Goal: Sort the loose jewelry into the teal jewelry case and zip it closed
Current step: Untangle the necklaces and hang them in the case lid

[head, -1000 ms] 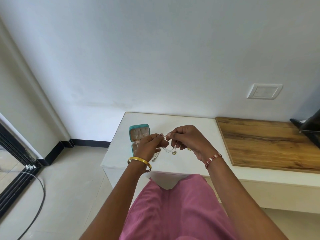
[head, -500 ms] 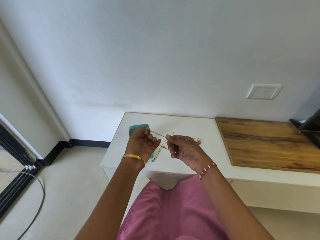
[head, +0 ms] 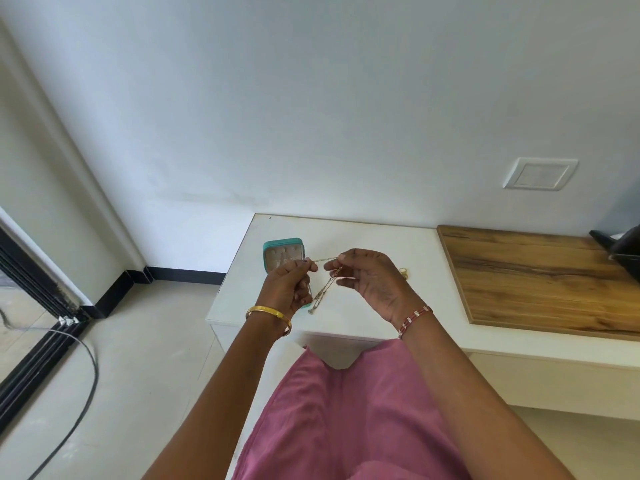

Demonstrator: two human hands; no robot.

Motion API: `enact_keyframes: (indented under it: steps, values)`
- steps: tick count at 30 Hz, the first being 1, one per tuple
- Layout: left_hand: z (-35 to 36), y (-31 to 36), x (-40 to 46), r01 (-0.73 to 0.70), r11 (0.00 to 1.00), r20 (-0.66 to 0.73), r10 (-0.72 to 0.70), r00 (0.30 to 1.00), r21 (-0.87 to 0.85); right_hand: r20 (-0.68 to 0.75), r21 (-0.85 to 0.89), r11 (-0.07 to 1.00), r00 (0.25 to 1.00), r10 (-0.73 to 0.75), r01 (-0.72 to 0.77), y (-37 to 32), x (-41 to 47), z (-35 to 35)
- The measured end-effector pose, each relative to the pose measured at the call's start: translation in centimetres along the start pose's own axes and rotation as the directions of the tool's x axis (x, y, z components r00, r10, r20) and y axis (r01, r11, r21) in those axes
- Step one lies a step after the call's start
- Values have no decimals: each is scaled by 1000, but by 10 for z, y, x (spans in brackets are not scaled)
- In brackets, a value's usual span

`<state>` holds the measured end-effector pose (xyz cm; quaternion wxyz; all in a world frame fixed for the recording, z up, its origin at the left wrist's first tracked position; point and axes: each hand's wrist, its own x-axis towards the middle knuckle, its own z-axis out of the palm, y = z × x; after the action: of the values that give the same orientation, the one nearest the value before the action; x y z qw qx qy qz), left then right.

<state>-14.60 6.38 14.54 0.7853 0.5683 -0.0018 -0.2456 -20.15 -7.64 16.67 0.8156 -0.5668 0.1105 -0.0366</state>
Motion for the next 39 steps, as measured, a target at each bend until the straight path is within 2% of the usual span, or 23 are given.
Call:
enact_keyframes:
  steps: [4, 7, 13, 18, 22, 28, 33, 36, 39]
  values:
    - [-6, -5, 3, -24, 998, -57, 28, 998, 57, 9, 92, 996, 1000, -14, 13, 10, 7, 11]
    - [-10, -4, 5, -41, 998, -87, 45, 995, 48, -10, 84, 996, 1000, 21, -20, 16, 14, 16]
    - [-22, -5, 23, -58, 997, -93, 62, 994, 47, -66, -115, 992, 997, 34, -41, 28, 32, 19]
    - [-27, -11, 40, -37, 989, -121, 55, 991, 146, -99, -337, 941, 995, 3, -36, 38, 53, 18]
    - [-28, -19, 62, 0, 972, -205, 49, 978, 236, -146, -466, 884, 989, -25, -46, 45, 73, 18]
    - [-41, -27, 96, 25, 925, -214, 62, 975, 379, -202, -331, 932, 976, 84, -149, 54, 108, 12]
    - [-46, -38, 124, 51, 899, -256, 69, 964, 434, -225, -213, 958, 964, 145, -194, 68, 133, 14]
    - [-52, -47, 141, 77, 874, -288, 74, 955, 481, -244, -187, 958, 955, 170, -218, 77, 151, 10]
    - [-63, -57, 152, 93, 821, -377, 155, 913, 564, -286, -206, 949, 943, 173, -237, 83, 166, 5]
